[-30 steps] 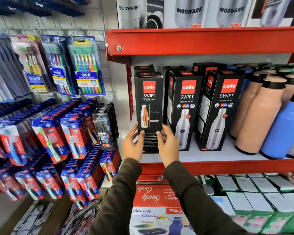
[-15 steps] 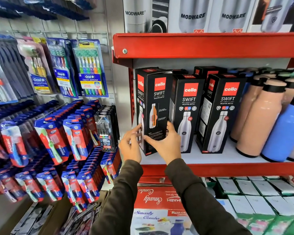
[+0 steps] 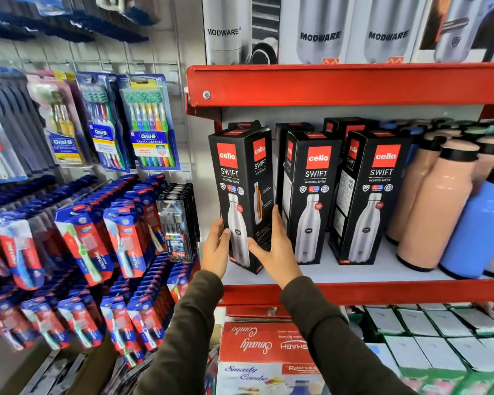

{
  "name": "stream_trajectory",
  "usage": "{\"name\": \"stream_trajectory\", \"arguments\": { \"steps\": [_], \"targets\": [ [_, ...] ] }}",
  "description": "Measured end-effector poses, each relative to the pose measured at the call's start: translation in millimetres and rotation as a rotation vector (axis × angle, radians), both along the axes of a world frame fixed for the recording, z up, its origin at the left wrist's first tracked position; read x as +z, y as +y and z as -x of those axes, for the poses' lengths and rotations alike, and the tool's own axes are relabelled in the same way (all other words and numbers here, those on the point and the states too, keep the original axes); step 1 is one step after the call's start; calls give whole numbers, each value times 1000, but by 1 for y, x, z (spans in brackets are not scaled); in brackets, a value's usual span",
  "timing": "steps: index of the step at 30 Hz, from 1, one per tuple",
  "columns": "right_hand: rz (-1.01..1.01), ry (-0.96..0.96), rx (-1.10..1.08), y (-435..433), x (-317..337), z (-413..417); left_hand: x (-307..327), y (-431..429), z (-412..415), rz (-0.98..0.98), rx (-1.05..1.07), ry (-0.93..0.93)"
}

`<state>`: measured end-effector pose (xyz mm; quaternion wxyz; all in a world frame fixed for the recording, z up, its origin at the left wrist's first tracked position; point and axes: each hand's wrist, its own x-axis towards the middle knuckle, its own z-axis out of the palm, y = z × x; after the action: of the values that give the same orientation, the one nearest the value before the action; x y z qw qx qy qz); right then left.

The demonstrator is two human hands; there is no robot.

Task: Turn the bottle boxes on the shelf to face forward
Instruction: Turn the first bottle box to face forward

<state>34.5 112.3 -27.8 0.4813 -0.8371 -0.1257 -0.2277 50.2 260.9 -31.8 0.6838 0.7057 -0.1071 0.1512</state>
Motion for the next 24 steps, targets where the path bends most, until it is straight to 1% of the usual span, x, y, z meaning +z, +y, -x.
{"name": "stream_trajectory", "arguments": {
  "steps": [4, 10, 18, 21, 24],
  "targets": [
    [61, -6, 1, 0, -7, -1, -6, 0, 2, -60, 38, -67],
    [70, -10, -41, -3, -7, -5, -13, -4, -4, -100, 107, -112],
    [43, 9, -53, -2, -2, -8, -16, -9, -7, -74, 135, -79],
    [45, 15, -105, -2, -3, -8, -15, -11, -6, -64, 134, -76],
    [-2, 41, -136, -3, -7, -6, -15, -13, -4, -59, 138, -77]
  ]
}}
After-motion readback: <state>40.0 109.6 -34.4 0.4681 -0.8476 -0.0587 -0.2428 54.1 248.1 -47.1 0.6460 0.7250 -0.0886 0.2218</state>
